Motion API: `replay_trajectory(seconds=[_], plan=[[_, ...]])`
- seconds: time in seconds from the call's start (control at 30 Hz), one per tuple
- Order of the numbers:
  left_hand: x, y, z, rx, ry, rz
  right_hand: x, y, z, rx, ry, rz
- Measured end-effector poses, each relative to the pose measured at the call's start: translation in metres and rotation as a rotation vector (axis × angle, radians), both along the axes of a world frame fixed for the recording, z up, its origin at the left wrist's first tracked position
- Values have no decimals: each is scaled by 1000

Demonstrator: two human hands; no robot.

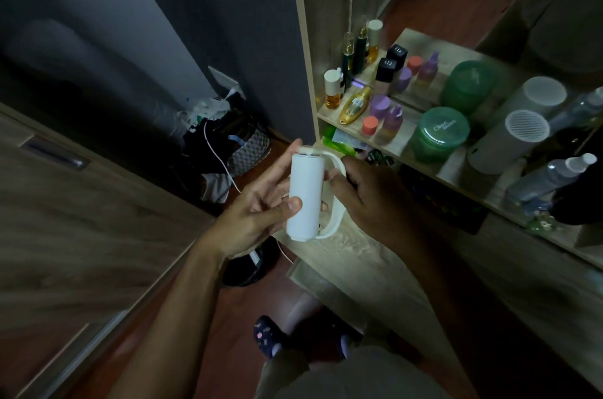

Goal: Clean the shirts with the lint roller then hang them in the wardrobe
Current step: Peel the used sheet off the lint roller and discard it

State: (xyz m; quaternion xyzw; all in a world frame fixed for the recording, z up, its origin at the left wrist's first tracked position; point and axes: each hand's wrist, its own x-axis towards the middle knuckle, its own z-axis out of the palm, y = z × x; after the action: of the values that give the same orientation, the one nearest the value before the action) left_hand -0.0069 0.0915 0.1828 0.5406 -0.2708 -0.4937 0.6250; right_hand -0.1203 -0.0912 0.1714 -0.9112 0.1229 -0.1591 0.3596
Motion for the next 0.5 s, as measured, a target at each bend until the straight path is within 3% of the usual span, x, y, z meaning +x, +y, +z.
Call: replay_trajectory(seconds=[0.33,0.5], plan=[[6,-8,-7,6,101,20,6,-7,-11,77,14,20],[5,-15,-10,-10,246,99,6,-8,-14,70,24,-11]])
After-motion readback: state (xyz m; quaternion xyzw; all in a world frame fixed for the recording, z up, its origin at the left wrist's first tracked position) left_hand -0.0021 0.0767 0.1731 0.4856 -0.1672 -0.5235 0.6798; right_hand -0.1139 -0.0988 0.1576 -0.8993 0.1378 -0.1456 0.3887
